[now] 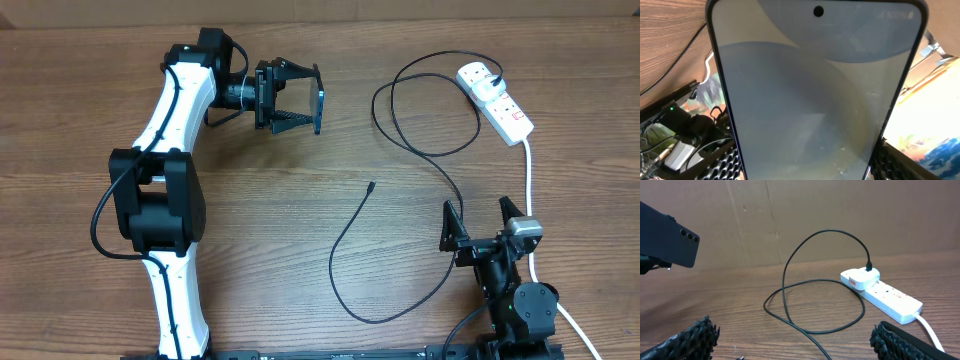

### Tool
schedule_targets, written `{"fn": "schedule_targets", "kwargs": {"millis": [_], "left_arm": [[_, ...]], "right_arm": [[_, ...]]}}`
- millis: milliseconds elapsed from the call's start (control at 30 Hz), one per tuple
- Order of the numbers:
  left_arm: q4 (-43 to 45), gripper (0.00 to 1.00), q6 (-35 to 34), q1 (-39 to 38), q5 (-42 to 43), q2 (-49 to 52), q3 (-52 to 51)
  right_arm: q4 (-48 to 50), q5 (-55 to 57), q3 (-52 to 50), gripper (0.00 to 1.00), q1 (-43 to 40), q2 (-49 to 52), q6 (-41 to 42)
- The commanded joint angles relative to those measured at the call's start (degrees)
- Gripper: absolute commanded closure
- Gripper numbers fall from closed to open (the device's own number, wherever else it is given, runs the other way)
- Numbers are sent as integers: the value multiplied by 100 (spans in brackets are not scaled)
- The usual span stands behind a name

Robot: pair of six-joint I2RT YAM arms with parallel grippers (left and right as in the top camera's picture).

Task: Plug charger to phone and switch on socket
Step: 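Move the right gripper toward the held phone's bottom edge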

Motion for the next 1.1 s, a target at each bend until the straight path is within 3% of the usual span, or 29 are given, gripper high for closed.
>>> {"fn": "schedule_targets", "kwargs": {"millis": [0, 67, 167, 267, 333, 433, 467, 533, 600, 667, 800, 967, 1067], "left_arm": [[-4, 28, -52, 22, 389, 20, 166], [-4, 28, -46, 22, 389, 20, 166], [0, 28, -28, 22, 389, 20, 166], [-2, 28, -15, 22, 389, 20, 166], [-2, 28, -4, 22, 389, 20, 166], [-2, 28, 11, 22, 389, 20, 166], [-2, 28, 11, 22, 389, 20, 166], [-2, 28, 9, 20, 387, 20, 166], [-2, 28, 9, 15, 385, 20, 166], [-2, 28, 9, 13, 380, 20, 166], [-2, 29, 9, 11, 378, 20, 166], [-2, 29, 9, 11, 374, 20, 166], [-2, 29, 9, 11, 374, 20, 166]], "right_arm": [[39, -7, -61, 0, -26, -61, 13], [63, -282, -61, 0, -26, -61, 284], [216, -2671, -61, 0, -26, -61, 2527], [514, -3117, -61, 0, -24, -63, 4127], [938, -3178, -59, 0, -24, -63, 4586], [2645, -3613, 20, 0, -24, -61, 5042], [2776, -3609, 149, 0, -26, -61, 5106], [2514, -3563, 575, 0, -28, -26, 4909], [935, -3495, 1655, 0, -28, 361, 3779], [-9, -3364, 2286, 0, -26, 750, 3119], [-2216, -3209, 4315, 0, -26, 2660, 1672], [-3814, -3731, 6192, 0, -13, 4872, 1513], [-3713, -4922, 6704, 0, -13, 5829, 1569]]}}
